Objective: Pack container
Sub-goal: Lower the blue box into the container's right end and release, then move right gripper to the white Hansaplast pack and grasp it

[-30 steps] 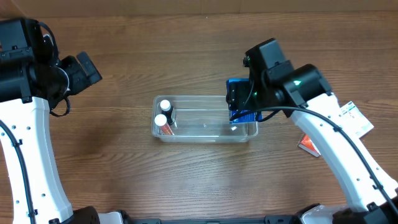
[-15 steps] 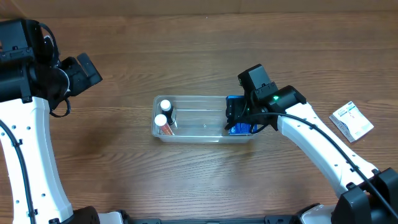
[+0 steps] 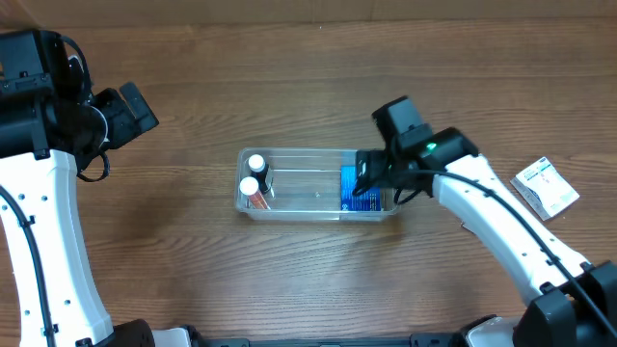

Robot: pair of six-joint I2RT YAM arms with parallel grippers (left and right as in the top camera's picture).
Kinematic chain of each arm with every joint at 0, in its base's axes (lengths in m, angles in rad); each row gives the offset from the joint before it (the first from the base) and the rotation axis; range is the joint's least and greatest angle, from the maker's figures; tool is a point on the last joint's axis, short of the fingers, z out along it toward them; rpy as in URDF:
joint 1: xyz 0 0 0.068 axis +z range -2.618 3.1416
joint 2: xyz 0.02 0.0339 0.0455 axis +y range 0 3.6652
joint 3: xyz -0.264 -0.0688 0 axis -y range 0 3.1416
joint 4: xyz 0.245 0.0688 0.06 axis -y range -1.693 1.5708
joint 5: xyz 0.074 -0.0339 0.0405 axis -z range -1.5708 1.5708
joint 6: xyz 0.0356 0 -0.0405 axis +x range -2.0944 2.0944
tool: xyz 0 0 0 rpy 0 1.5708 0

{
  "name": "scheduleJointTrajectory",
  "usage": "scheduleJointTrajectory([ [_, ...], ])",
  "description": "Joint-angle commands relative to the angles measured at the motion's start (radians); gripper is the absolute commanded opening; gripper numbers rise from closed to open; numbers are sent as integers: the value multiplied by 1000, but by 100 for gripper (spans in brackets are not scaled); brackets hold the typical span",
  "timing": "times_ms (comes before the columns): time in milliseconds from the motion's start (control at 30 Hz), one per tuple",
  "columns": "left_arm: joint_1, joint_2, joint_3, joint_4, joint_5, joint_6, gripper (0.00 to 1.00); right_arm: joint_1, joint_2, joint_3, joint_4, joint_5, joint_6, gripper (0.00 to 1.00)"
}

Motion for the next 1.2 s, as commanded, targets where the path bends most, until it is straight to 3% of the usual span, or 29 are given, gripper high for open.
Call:
scheduleJointTrajectory([
  [0,2,-3,-6,-3,-3,37,100,-129,-49,279,-83,153,-40,99],
  [100,2,-3,-6,-2,-3,37,100,-348,-52,515,-227,124,-114,99],
  [233,2,-3,-6,-2,-7,44,100,-688,-63,555,-453,27,-6,100],
  [333,2,-3,-6,-2,-7,44,100,-897,-66,555,-475,-108,-111,100],
  [400,2,-3,-6,-3,-7,52,100,-1069,-85,555,-505,-306,-230,100],
  [467,2,-3,-6,-4,-7,51,100,-1147,-94,553,-481,-325,-293,100],
  [600,2,-3,-6,-10,-7,60,100,-1147,-69,528,-277,-324,-509,100],
  [633,2,-3,-6,-11,-7,66,100,-1137,-35,528,-149,-325,-704,100],
  [833,2,-3,-6,-13,-26,66,100,-1054,204,497,-200,-319,-1032,100],
  [967,2,-3,-6,-11,-45,66,100,-994,294,436,-196,-221,-1194,98],
  [1167,2,-3,-6,-9,-71,66,100,-985,384,381,-172,-190,-1199,100],
])
